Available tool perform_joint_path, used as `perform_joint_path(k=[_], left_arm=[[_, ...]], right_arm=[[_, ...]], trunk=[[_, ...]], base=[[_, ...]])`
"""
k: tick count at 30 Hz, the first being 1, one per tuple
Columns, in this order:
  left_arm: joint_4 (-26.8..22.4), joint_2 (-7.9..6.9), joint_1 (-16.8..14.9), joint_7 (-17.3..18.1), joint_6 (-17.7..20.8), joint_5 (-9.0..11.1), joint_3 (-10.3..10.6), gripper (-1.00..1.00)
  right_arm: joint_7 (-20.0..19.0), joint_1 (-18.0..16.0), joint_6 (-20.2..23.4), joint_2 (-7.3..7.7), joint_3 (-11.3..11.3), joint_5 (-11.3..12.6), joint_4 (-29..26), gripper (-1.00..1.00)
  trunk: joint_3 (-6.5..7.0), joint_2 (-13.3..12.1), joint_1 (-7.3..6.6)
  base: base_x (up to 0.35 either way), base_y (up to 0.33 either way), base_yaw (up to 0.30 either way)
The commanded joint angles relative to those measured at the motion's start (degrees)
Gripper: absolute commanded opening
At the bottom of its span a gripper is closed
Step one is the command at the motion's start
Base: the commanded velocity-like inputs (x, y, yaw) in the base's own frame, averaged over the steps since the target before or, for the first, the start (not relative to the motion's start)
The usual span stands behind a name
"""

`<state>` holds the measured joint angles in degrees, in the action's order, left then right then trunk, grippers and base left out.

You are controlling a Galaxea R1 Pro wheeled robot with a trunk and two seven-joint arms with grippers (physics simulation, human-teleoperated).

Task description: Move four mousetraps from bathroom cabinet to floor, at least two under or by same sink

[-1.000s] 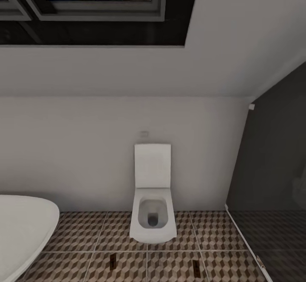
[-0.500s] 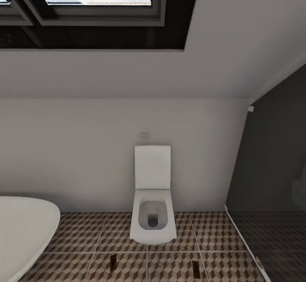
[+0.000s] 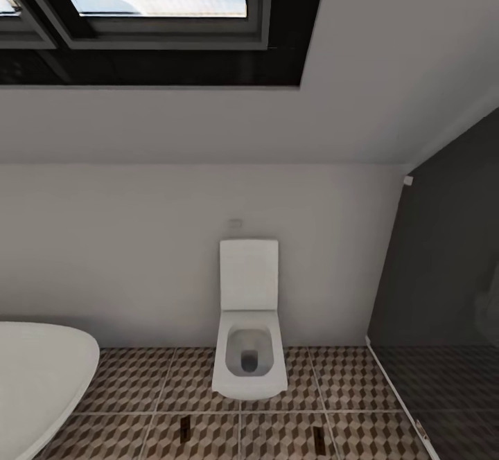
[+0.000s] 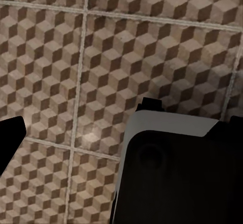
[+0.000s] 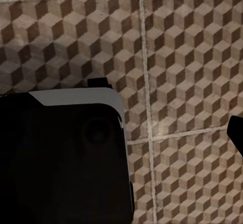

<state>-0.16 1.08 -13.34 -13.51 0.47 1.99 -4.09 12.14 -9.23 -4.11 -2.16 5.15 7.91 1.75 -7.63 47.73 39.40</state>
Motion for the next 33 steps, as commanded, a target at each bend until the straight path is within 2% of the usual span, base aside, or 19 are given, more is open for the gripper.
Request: perform_joint_path(k=[1, 25, 33], left_arm=[[0.0, 0.04, 0.0, -0.1, 0.1, 0.2, -0.4, 1.0], [-0.1, 0.02, 0.4, -0.1, -0.4, 0.0, -0.4, 1.0], [-0.2, -0.13, 0.4, -0.1, -0.3, 0.0, -0.4, 1.0]], right_arm=[[0.0, -0.1, -0.4, -0.01, 0.5, 0.6, 0.2, 1.0], [-0.2, -0.1, -0.4, 0.38, 0.4, 0.9, 0.1, 1.0], [-0.1, -0.2, -0.4, 0.79, 0.5, 0.6, 0.1, 1.0]], trunk=[[0.1, -0.3, -0.22], [4.41, -10.0, -5.49], [4.41, -10.0, -5.49]], base=[[0.0, 0.0, 0.0], [0.0, 0.0, 0.0], [0.0, 0.0, 0.0]])
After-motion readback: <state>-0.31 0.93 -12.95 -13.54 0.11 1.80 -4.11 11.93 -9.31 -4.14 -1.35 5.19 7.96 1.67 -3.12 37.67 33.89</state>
